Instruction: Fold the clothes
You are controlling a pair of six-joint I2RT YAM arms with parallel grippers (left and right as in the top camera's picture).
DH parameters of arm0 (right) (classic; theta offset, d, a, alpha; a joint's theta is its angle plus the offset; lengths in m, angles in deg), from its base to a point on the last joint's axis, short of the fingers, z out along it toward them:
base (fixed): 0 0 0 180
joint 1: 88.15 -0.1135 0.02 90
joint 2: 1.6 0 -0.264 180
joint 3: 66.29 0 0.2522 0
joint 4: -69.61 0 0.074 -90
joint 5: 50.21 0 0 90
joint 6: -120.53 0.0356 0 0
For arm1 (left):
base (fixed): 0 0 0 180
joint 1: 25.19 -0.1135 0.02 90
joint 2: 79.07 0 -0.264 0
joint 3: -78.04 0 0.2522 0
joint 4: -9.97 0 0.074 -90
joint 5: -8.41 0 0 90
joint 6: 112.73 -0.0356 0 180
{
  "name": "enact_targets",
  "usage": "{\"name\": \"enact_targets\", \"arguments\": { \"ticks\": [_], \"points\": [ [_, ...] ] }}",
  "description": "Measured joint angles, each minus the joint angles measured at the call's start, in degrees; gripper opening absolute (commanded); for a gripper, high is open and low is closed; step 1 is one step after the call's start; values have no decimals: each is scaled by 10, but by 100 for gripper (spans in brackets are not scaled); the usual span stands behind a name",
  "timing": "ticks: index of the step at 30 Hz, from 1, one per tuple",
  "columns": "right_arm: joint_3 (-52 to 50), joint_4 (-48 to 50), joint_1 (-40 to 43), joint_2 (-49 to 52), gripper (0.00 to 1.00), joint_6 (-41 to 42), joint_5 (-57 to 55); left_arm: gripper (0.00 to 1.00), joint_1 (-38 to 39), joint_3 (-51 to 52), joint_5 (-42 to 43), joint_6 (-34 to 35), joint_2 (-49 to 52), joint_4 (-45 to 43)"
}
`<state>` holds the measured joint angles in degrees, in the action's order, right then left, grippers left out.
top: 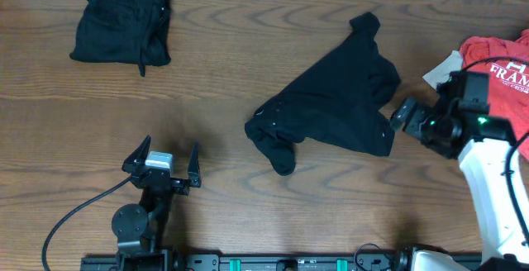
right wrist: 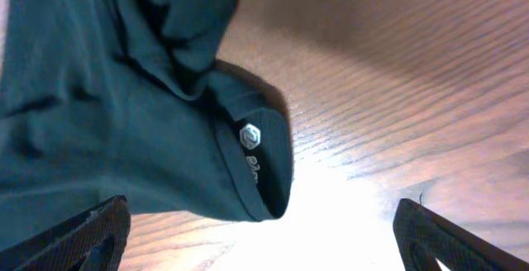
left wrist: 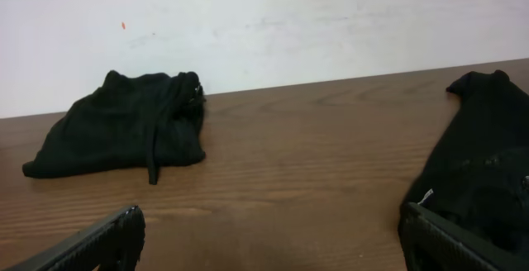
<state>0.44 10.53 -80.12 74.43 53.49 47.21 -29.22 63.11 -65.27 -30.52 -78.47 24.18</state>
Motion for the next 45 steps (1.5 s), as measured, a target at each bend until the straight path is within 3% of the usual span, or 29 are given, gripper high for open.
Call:
{"name": "enact_targets", "arguments": {
  "ticks": [11,18,34,41,45],
  "points": [
    [-104,76,0,15,98,0,7,98,0,0,0,0,0,0],
    [-108,108,0,40,92,1,12,98,0,0,0,0,0,0],
    [-112,146,0,121,90,2,83,98,0,0,0,0,0,0],
    [-112,154,0,124,75,3,94,98,0,0,0,0,0,0],
    [-112,160,0,125,72,4,102,98,0,0,0,0,0,0]
  ]
}}
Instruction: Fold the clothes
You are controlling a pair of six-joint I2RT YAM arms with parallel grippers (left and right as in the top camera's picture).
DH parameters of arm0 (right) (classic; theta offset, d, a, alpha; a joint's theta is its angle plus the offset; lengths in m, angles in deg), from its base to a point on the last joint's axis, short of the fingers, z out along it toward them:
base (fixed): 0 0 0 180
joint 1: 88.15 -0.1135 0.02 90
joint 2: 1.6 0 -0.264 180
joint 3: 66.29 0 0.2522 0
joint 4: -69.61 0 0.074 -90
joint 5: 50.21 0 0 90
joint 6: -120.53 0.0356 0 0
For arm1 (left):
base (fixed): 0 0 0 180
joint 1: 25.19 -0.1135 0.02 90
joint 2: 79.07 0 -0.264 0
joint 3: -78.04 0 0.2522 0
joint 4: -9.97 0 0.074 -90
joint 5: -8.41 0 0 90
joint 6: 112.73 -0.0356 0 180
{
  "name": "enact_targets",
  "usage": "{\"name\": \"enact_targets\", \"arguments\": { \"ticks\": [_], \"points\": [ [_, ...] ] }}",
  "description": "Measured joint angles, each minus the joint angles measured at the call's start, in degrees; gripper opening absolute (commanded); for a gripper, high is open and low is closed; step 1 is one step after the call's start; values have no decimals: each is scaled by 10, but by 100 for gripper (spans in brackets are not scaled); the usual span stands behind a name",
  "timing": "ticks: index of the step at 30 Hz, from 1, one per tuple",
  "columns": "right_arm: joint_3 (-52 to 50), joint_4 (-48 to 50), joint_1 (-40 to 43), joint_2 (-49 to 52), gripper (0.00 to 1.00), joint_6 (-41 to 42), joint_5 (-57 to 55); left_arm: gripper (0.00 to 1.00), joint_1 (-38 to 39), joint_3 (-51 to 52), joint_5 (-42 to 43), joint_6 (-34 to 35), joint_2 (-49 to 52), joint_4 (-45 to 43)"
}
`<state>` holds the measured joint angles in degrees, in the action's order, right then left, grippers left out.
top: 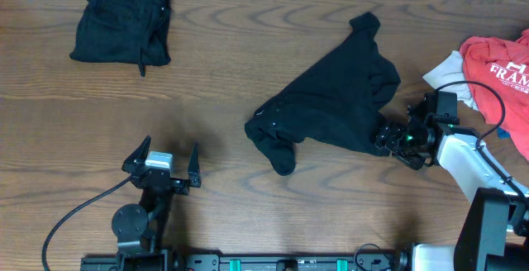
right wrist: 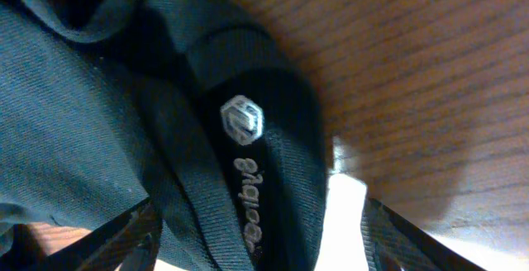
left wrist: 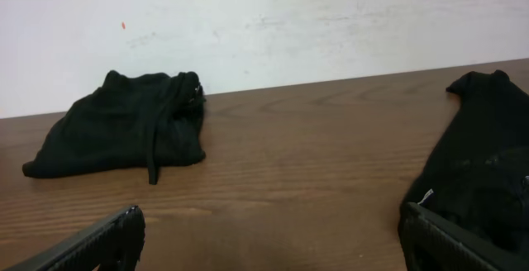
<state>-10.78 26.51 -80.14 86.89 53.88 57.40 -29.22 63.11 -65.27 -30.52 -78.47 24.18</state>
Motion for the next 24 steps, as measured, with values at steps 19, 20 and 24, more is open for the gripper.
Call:
{"name": "enact_targets", "arguments": {
  "ticks": [19,20,24],
  "points": [
    [-2,23,-2,1,1,5,9,98,0,0,0,0,0,0],
    [-2,25,-2,1,1,5,9,98,0,0,0,0,0,0],
    [-2,32,-2,1,1,6,9,98,0,0,0,0,0,0]
  ]
}}
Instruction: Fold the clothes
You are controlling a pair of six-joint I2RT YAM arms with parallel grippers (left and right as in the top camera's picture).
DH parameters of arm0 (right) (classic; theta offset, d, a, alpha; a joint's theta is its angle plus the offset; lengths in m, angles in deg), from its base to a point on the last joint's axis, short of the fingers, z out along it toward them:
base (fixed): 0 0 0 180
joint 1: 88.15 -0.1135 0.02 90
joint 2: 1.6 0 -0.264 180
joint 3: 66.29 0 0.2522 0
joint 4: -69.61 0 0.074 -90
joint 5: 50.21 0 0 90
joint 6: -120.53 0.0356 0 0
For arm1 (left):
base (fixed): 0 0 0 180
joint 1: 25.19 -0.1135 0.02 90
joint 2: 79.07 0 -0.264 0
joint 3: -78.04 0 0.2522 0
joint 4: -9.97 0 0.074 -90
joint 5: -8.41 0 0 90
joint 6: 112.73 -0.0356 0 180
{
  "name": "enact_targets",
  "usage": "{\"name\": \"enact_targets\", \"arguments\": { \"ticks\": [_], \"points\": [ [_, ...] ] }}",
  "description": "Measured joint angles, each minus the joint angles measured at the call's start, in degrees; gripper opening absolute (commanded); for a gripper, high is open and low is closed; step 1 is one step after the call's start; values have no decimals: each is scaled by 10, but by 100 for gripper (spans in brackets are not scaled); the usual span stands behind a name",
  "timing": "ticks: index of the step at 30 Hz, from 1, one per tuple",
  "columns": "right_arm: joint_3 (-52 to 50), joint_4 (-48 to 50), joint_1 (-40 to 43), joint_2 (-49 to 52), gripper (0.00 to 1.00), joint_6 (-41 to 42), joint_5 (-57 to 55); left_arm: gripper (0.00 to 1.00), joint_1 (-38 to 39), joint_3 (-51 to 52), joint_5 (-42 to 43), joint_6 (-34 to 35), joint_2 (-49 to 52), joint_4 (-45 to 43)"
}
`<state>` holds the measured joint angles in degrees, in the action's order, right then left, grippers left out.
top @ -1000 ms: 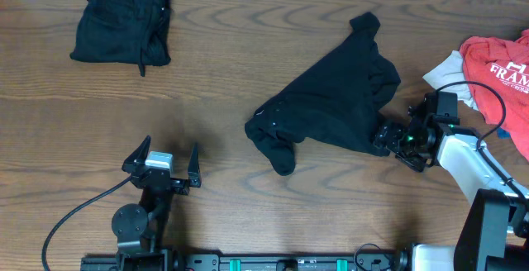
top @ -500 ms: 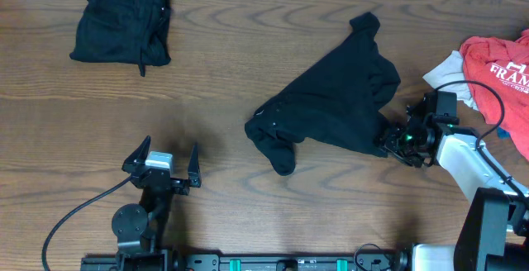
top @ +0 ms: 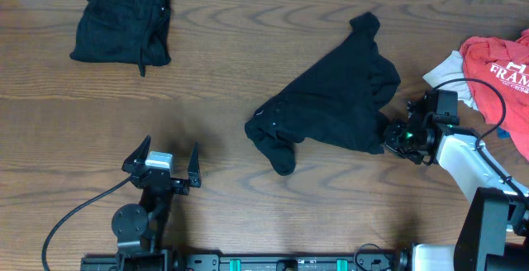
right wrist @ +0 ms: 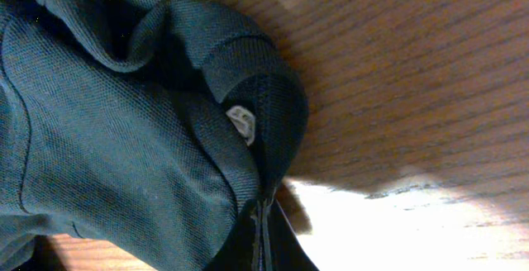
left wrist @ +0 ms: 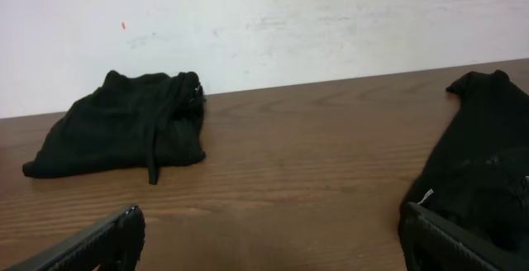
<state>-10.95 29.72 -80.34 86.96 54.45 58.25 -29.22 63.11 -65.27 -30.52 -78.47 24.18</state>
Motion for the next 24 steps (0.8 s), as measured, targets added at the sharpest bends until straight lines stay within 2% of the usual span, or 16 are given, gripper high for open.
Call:
{"name": "enact_targets", "arguments": {
  "ticks": [6,16,20,24],
  "points": [
    [0,0,0,-24,1,0,6,98,0,0,0,0,0,0],
    [30,9,-11,-193,1,22,49,98,0,0,0,0,0,0],
    [37,77,-48,-246,1,45,64,98,0,0,0,0,0,0],
    [39,173,-112,-257,1,81,76,98,0,0,0,0,0,0]
  ]
}}
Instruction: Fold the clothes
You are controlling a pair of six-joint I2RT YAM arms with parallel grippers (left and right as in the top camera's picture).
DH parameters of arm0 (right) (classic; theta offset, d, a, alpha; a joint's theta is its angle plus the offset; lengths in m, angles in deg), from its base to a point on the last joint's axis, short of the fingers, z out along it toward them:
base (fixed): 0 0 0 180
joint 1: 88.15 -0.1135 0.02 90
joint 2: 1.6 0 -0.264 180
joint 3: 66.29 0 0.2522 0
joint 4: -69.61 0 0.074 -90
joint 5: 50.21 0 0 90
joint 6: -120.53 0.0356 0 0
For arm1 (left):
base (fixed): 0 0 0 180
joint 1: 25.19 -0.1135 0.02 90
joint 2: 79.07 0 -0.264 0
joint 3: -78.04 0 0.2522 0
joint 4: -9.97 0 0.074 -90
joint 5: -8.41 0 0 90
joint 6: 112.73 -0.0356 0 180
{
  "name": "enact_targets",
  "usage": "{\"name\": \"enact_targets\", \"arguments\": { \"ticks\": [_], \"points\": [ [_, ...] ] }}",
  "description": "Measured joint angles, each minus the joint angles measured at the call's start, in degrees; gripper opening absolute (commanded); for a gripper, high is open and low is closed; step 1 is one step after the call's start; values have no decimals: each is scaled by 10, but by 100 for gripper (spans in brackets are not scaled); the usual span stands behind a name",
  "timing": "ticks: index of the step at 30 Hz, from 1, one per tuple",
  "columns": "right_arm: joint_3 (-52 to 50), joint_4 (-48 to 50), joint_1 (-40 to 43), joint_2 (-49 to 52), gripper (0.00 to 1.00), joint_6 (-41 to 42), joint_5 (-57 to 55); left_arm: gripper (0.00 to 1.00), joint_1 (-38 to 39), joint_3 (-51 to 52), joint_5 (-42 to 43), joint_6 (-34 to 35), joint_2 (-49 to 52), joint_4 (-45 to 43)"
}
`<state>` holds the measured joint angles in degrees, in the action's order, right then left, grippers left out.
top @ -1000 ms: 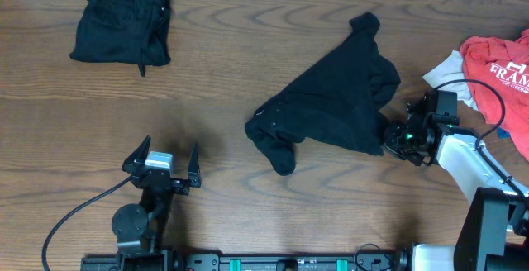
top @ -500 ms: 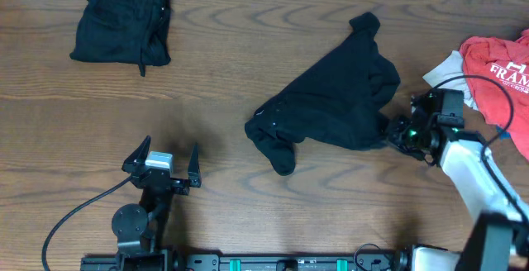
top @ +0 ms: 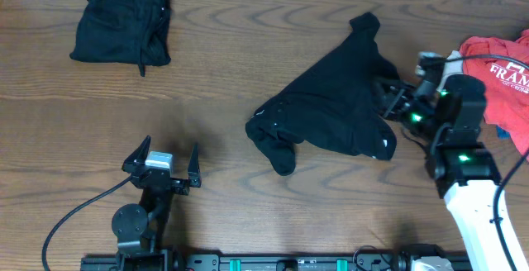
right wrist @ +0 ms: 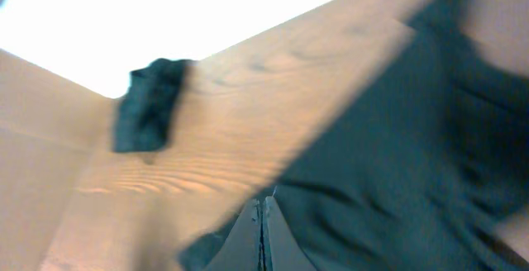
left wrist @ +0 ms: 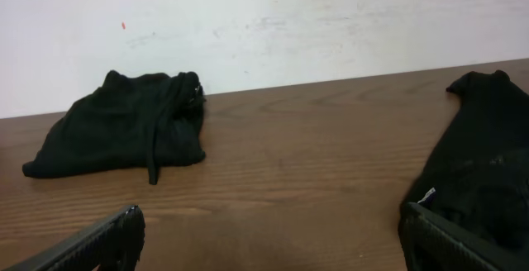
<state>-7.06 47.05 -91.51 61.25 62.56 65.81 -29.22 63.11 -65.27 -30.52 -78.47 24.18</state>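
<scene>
A crumpled black garment (top: 331, 106) lies at the table's middle right, also seen in the left wrist view (left wrist: 483, 172) and blurred in the right wrist view (right wrist: 397, 164). My right gripper (top: 392, 96) is raised at its right edge, jaws pressed shut (right wrist: 264, 205). No cloth shows plainly between them. The garment's lower right corner (top: 385, 147) rests on the table. My left gripper (top: 161, 165) stands open near the front left, its fingertips (left wrist: 107, 238) wide apart over bare wood.
A folded black garment (top: 122, 19) lies at the back left, also in the left wrist view (left wrist: 124, 130). A red printed shirt (top: 500, 68) over something white is heaped at the right edge. A white wall rises behind the table.
My right gripper has moved from the garment's lower right corner, where it was shut at the hem, to higher up along the right edge and off the table. The left arm is unmoved.
My right gripper was open above the garment's lower right hem. Then it was low at that hem with its fingers either side of the logo. Then it was shut on the hem, and now it is raised and shut beside the garment, which lies much as before.
</scene>
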Motion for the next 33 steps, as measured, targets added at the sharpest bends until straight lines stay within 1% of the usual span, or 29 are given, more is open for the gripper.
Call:
{"name": "enact_targets", "arguments": {
  "ticks": [2,4,7,8,9,12,14,15,17,20,23,33],
  "points": [
    [2,34,-36,3,1,14,0,98,0,0,0,0,0,0],
    [3,32,-59,5,2,22,-13,98,0,0,0,0,0,0],
    [5,-41,-64,5,21,32,-65,98,0,0,0,0,0,0],
    [6,-73,-57,5,33,34,-78,98,0,0,0,0,0,0],
    [6,-105,-48,5,39,35,-91,98,0,0,0,0,0,0],
    [5,-203,-12,7,49,33,-119,98,0,-1,0,0,0,1],
    [5,-265,15,9,59,22,-131,98,0,-1,0,0,0,2],
    [5,-297,28,10,66,13,-137,98,0,-1,0,0,0,2],
    [5,-356,47,12,75,-3,-155,98,0,-1,0,0,0,2],
    [4,-406,53,14,77,-12,-176,98,0,-1,0,0,0,2],
    [-6,-414,54,25,79,-19,-191,98,0,-1,0,0,0,2],
    [-74,-290,54,107,79,-12,-172,98,0,-1,0,0,0,2]
  ]
}}
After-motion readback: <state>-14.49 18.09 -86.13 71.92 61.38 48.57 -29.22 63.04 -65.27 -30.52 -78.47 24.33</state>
